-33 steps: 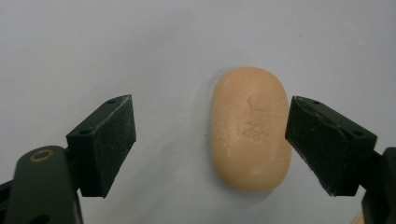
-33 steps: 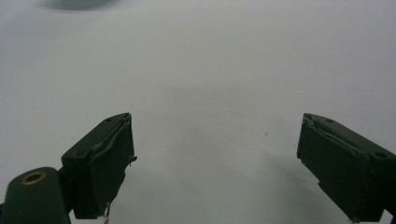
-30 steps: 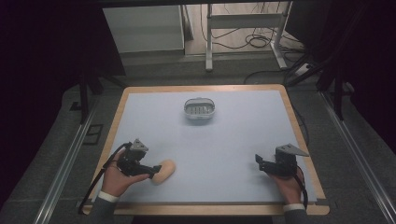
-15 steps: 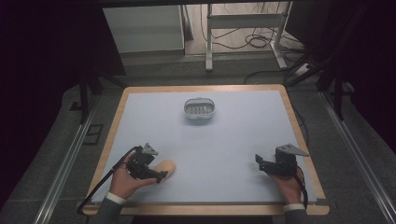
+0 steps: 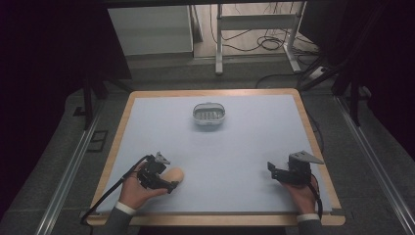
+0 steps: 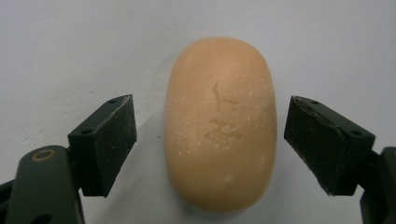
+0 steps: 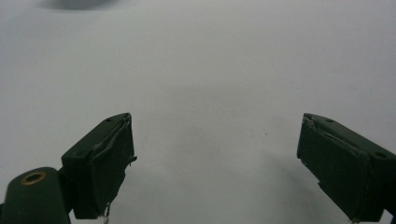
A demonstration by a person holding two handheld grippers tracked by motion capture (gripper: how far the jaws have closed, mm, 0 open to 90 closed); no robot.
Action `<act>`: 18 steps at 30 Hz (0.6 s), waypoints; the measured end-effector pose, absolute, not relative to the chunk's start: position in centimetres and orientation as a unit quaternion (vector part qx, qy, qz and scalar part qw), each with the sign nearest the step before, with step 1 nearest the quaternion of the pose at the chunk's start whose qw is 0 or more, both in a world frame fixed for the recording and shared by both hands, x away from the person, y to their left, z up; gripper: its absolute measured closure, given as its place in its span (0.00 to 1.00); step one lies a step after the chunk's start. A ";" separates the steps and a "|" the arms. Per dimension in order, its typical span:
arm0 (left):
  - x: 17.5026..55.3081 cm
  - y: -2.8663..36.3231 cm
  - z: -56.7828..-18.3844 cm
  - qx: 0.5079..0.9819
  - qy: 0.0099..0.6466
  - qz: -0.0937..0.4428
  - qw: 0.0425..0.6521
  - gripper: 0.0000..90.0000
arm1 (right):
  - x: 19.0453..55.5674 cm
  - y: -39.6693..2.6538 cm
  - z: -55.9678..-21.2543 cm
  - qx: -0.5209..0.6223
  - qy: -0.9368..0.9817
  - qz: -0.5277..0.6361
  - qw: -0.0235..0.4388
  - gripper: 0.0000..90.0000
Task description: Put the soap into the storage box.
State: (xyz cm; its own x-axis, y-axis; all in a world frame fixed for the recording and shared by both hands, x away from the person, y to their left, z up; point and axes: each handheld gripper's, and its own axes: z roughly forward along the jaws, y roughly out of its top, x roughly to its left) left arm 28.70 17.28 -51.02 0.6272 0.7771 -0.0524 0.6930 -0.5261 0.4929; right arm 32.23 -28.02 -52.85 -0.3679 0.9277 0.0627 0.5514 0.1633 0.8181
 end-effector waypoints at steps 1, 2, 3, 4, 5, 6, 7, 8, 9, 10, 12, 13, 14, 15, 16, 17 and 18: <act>28.7 17.0 -51.3 0.871 0.422 0.088 0.235 0.19 | 32.2 -28.0 -52.9 0.510 0.725 0.398 0.236 0.12; 28.7 17.0 -51.3 0.871 0.422 0.088 0.235 0.19 | 32.2 -28.0 -52.9 0.510 0.725 0.398 0.236 0.12; 28.9 16.9 -51.5 0.875 0.419 0.087 0.225 0.20 | 32.2 -28.0 -52.9 0.510 0.725 0.398 0.236 0.12; 28.9 16.9 -51.5 0.875 0.419 0.087 0.225 0.20 | 32.2 -28.0 -52.9 0.510 0.725 0.398 0.236 0.12; 28.9 16.8 -51.7 0.876 0.419 0.087 0.223 0.20 | 32.2 -28.0 -52.9 0.510 0.725 0.398 0.236 0.12; 28.9 16.7 -51.8 0.876 0.420 0.086 0.223 0.21 | 32.2 -28.0 -52.9 0.510 0.725 0.398 0.236 0.12; 29.0 16.7 -51.8 0.876 0.420 0.085 0.222 0.21 | 32.2 -28.0 -52.9 0.510 0.725 0.398 0.236 0.12; 29.0 16.6 -51.9 0.876 0.419 0.085 0.221 0.22 | 32.2 -28.0 -52.9 0.510 0.725 0.398 0.236 0.12; 29.1 16.6 -52.0 0.876 0.419 0.085 0.223 0.23 | 32.2 -28.0 -52.9 0.510 0.725 0.398 0.236 0.12; 29.1 16.6 -52.0 0.876 0.419 0.085 0.222 0.24 | 32.2 -28.0 -52.9 0.510 0.725 0.398 0.236 0.12; 29.1 16.5 -52.0 0.876 0.420 0.086 0.221 0.27 | 32.2 -28.0 -52.9 0.510 0.725 0.397 0.236 0.12; 29.1 16.5 -52.1 0.876 0.420 0.086 0.220 0.28 | 32.2 -28.0 -52.9 0.510 0.725 0.398 0.236 0.12; 29.1 16.4 -52.1 0.877 0.419 0.085 0.220 0.29 | 32.2 -28.0 -52.9 0.510 0.725 0.398 0.236 0.12; 29.0 16.4 -52.1 0.877 0.418 0.086 0.220 0.30 | 32.2 -28.0 -52.9 0.510 0.725 0.398 0.236 0.12; 29.0 16.4 -52.1 0.877 0.418 0.086 0.220 0.31 | 32.2 -28.0 -52.9 0.510 0.725 0.398 0.236 0.12; 29.0 16.4 -52.1 0.877 0.418 0.087 0.219 0.32 | 32.2 -28.0 -52.9 0.510 0.725 0.398 0.236 0.12; 28.9 16.4 -52.1 0.877 0.418 0.087 0.219 0.32 | 32.2 -28.0 -52.9 0.510 0.725 0.397 0.236 0.12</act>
